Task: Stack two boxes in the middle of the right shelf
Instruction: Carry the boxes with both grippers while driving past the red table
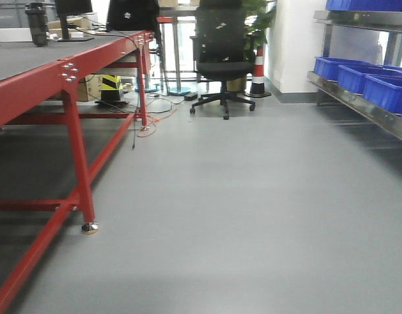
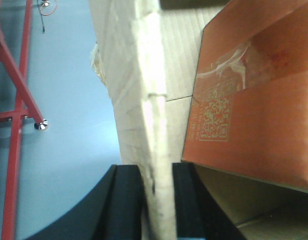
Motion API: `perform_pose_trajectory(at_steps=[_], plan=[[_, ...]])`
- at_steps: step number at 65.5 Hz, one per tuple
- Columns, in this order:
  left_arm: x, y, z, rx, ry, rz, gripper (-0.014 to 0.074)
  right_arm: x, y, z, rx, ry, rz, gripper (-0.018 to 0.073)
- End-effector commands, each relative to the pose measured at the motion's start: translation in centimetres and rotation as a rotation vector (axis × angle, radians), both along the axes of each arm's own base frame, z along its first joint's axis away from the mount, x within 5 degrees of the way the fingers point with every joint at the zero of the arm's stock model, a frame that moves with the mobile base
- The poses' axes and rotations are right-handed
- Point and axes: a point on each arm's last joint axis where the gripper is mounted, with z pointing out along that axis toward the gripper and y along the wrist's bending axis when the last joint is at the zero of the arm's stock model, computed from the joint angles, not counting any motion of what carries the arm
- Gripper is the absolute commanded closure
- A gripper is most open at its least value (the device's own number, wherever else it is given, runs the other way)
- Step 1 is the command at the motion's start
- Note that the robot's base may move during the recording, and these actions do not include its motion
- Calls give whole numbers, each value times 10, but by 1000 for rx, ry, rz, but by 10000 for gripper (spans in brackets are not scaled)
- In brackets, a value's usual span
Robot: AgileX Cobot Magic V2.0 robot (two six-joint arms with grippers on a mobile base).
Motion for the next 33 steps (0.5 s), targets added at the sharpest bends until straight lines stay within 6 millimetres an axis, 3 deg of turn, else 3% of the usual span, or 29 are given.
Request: perform_pose_trajectory(at_steps=[1,33], plan=[[-7,0,12,-33,-69,-25,708,-3,-4,11,8,-85,-20,711],[-7,0,12,-33,-69,-25,708,-2,-4,11,8,-87,-20,711]])
